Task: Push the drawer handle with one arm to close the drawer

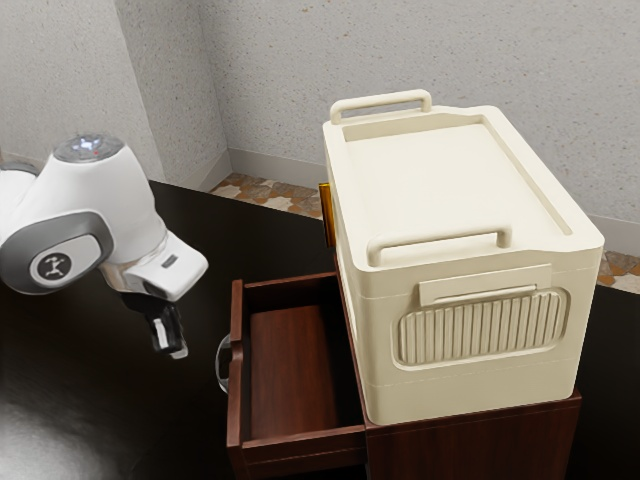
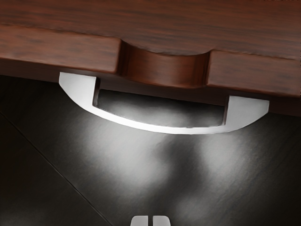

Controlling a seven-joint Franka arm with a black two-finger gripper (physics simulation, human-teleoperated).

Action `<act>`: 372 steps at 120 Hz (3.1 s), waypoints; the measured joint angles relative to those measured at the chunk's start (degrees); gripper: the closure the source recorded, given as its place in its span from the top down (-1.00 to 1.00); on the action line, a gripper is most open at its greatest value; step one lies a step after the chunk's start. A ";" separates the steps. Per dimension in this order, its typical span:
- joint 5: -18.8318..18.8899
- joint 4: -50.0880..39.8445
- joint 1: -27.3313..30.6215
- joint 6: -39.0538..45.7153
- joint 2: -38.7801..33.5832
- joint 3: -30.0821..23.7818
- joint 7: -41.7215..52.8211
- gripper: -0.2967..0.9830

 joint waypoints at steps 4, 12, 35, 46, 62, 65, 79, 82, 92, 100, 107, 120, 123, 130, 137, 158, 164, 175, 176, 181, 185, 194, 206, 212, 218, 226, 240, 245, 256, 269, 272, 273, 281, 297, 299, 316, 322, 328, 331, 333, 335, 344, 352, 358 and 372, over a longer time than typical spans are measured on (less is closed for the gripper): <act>0.45 -0.41 -0.75 1.01 0.05 0.31 0.32 -0.69; 1.25 -1.31 -1.53 2.97 0.09 0.59 0.91 -0.69; 2.79 -2.50 -4.01 7.14 0.71 2.99 2.23 -0.69; 3.20 -3.06 -4.86 8.41 1.75 3.91 2.67 -0.69; 4.50 -3.08 -5.54 10.64 3.76 5.31 3.19 -0.69; 4.87 -3.06 -5.58 11.11 4.04 5.41 3.28 -0.69; 6.18 -2.76 -5.57 13.27 5.16 5.58 3.59 -0.69; 6.35 -2.72 -5.56 13.73 5.49 5.58 3.65 -0.69; 6.73 -2.65 -5.61 15.19 6.86 5.59 3.83 -0.69; 7.02 -2.56 -5.69 16.51 7.82 5.59 3.96 -0.69; 7.36 -2.47 -5.72 17.65 8.54 5.60 4.06 -0.69; 7.98 -2.20 -6.22 19.83 9.77 5.66 4.23 -0.69; 8.06 -2.09 -6.41 20.33 10.14 5.70 4.27 -0.69; 8.20 -1.83 -6.88 21.42 10.82 5.75 4.36 -0.69; 8.27 -1.56 -7.33 22.39 11.38 5.76 4.45 -0.69; 8.39 -0.61 -9.29 25.03 13.30 6.50 4.63 -0.69; 8.35 -0.57 -10.23 25.88 13.77 6.75 4.71 -0.69; 8.36 -0.35 -11.30 27.27 14.46 6.88 4.80 -0.69; 8.37 -0.33 -11.37 27.39 14.51 6.89 4.80 -0.69; 8.37 -0.07 -11.60 27.94 14.89 6.89 4.84 -0.69; 8.39 0.28 -11.70 28.35 15.29 6.90 4.85 -0.69; 8.48 1.45 -11.83 29.15 16.55 6.84 4.86 -0.69; 8.49 2.93 -12.13 30.12 18.62 6.78 4.91 -0.69; 8.46 3.70 -12.59 30.61 19.64 6.78 4.94 -0.69; 8.46 4.34 -13.00 31.20 20.53 6.79 4.96 -0.69; 8.47 4.80 -13.41 32.27 21.53 6.77 4.98 -0.69; 9.21 6.51 -14.05 34.93 24.20 6.78 5.04 -0.69; 9.48 6.92 -14.19 36.03 25.01 6.78 5.05 -0.69; 9.93 7.88 -14.28 38.22 26.68 6.78 5.09 -0.69; 10.59 9.44 -13.99 40.49 28.64 6.74 5.13 -0.69; 10.70 9.77 -13.58 40.89 28.96 6.72 5.13 -0.69; 10.70 9.78 -13.52 41.01 29.00 6.73 5.13 -0.69; 10.61 8.58 -14.30 40.99 28.22 6.79 4.85 -0.69; 10.54 7.87 -15.22 38.52 25.47 6.83 4.25 -0.69; 10.54 7.71 -15.36 38.05 24.79 6.81 4.18 -0.69; 9.68 6.36 -15.32 33.43 19.97 6.60 3.69 -0.69; 8.17 6.97 -14.88 30.48 18.76 6.32 3.54 -0.69; 6.60 8.76 -14.61 27.07 18.16 6.17 3.40 -0.69; 5.70 9.99 -14.30 25.18 18.07 6.10 3.33 -0.69; 5.06 10.93 -13.96 23.84 18.04 6.07 3.29 -0.69; 4.44 11.83 -13.67 22.49 18.03 6.06 3.24 -0.69; 2.27 16.45 -11.41 16.15 18.12 5.99 3.00 -0.69; 1.17 20.76 -8.78 10.95 18.34 6.05 2.75 -0.69; 0.66 23.62 -6.96 7.35 18.64 6.12 2.54 -0.69; 0.03 30.09 -3.58 -0.45 19.47 6.36 2.13 -0.69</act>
